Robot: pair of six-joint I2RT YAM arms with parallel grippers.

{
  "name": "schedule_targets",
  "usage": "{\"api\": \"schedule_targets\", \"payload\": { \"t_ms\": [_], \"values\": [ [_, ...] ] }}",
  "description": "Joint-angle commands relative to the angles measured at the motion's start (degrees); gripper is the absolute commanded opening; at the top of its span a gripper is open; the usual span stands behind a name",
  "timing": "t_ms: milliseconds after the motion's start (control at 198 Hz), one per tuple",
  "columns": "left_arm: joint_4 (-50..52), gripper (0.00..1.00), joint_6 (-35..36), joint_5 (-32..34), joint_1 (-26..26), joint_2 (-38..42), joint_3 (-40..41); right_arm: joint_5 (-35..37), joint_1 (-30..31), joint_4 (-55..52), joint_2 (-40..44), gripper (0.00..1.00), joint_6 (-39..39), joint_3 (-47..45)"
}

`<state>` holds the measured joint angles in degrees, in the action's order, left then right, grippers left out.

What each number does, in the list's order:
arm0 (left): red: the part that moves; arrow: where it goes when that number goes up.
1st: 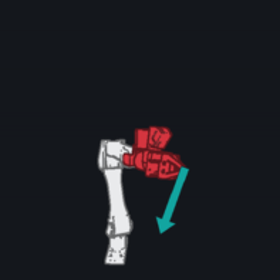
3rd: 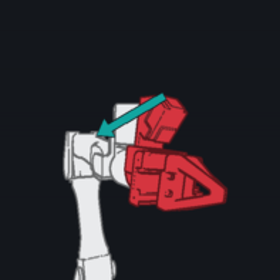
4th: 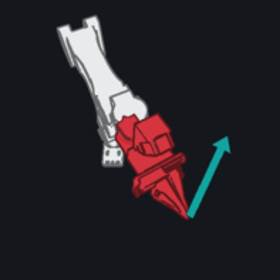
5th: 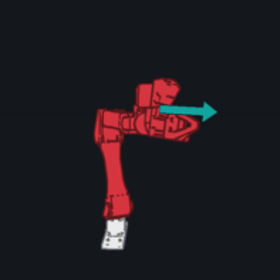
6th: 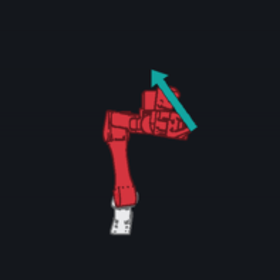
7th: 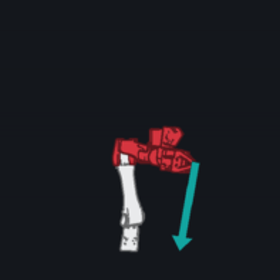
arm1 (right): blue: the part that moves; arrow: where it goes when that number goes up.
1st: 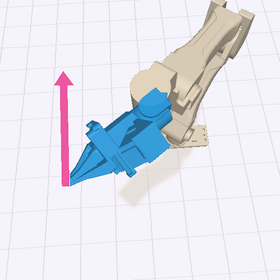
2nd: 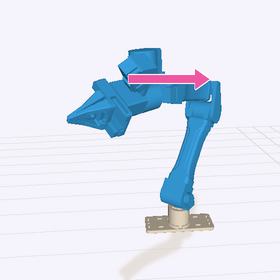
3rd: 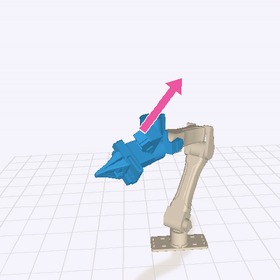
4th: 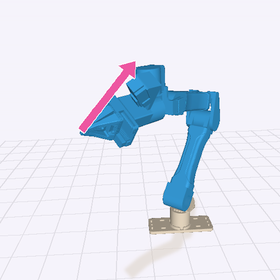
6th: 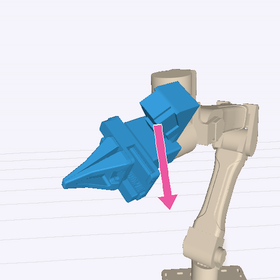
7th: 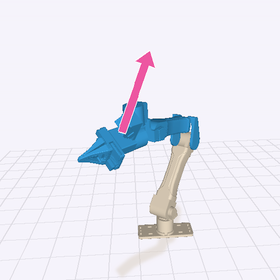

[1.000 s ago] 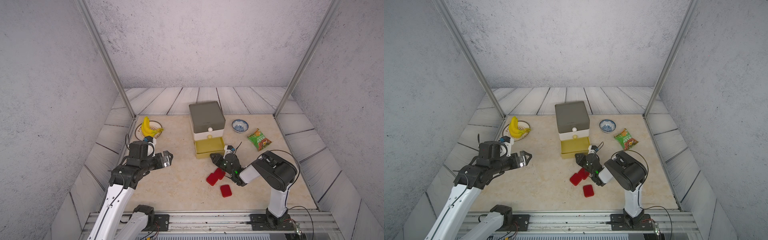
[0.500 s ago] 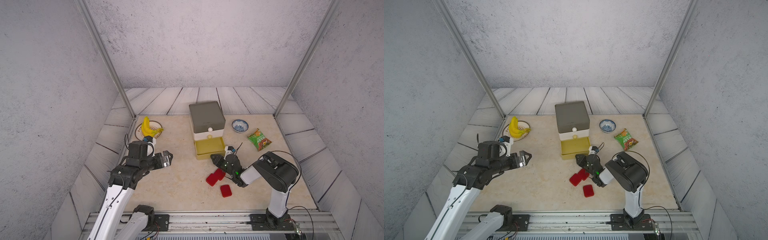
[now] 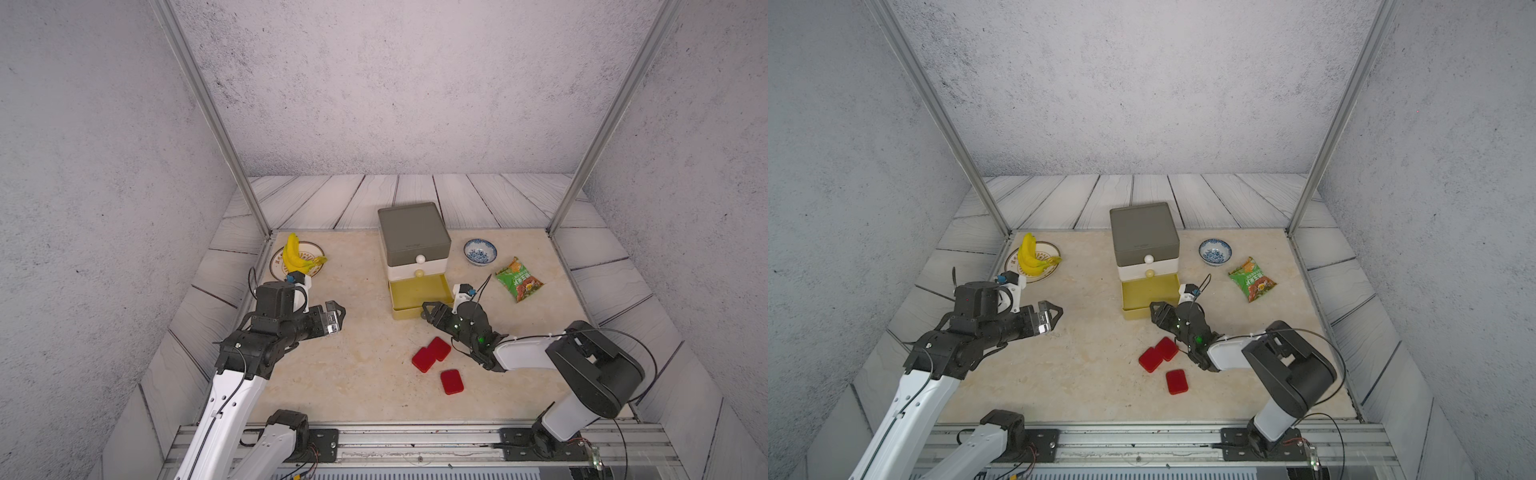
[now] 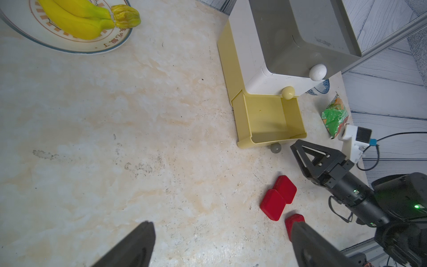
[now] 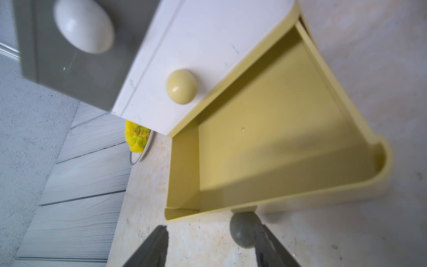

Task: Place the brooch boxes into the drawer by color
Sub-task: Pick up the brooch box from the center of the board.

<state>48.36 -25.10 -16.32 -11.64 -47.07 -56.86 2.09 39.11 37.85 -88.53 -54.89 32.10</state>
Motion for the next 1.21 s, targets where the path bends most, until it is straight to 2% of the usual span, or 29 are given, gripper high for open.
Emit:
{"api": "schedule_targets", "payload": {
  "t_ms": [0, 146, 277, 439, 595, 832, 1200],
  "values": [
    [0.5, 0.98, -0.2, -0.8, 0.6, -0.4, -1.7, 2.5, 0.4, -19.5, 8.4, 0.64, 8.7, 2.8],
    [-0.5, 0.98, -0.5, -0.9, 0.4, -0.7, -0.4, 6.3, 0.4, -40.2, 21.2, 0.65, 14.2, 2.7],
    [-1.8, 0.98, -1.1, -1.8, 0.2, -1.8, 0.7, 5.1, 0.5, -64.5, 26.3, 0.68, 14.9, 8.0],
    [-4.6, 0.98, -2.7, -2.4, -0.9, -2.7, 1.6, 1.8, 3.3, -78.0, 29.0, 0.71, 14.2, 7.9],
    [-5.2, 0.98, -3.0, -1.8, -2.7, -4.3, 1.4, 1.2, 8.1, -79.8, 29.2, 0.71, 12.4, 6.9],
    [-6.2, 0.98, -3.7, 0.1, -5.4, -5.3, 1.5, 1.9, 14.9, -79.3, 22.7, 0.71, 10.7, 8.1],
    [-5.8, 0.98, -3.7, 1.3, -6.7, -5.8, 0.9, 0.2, 18.2, -74.2, 14.3, 0.75, 10.9, 10.3]
  ]
}}
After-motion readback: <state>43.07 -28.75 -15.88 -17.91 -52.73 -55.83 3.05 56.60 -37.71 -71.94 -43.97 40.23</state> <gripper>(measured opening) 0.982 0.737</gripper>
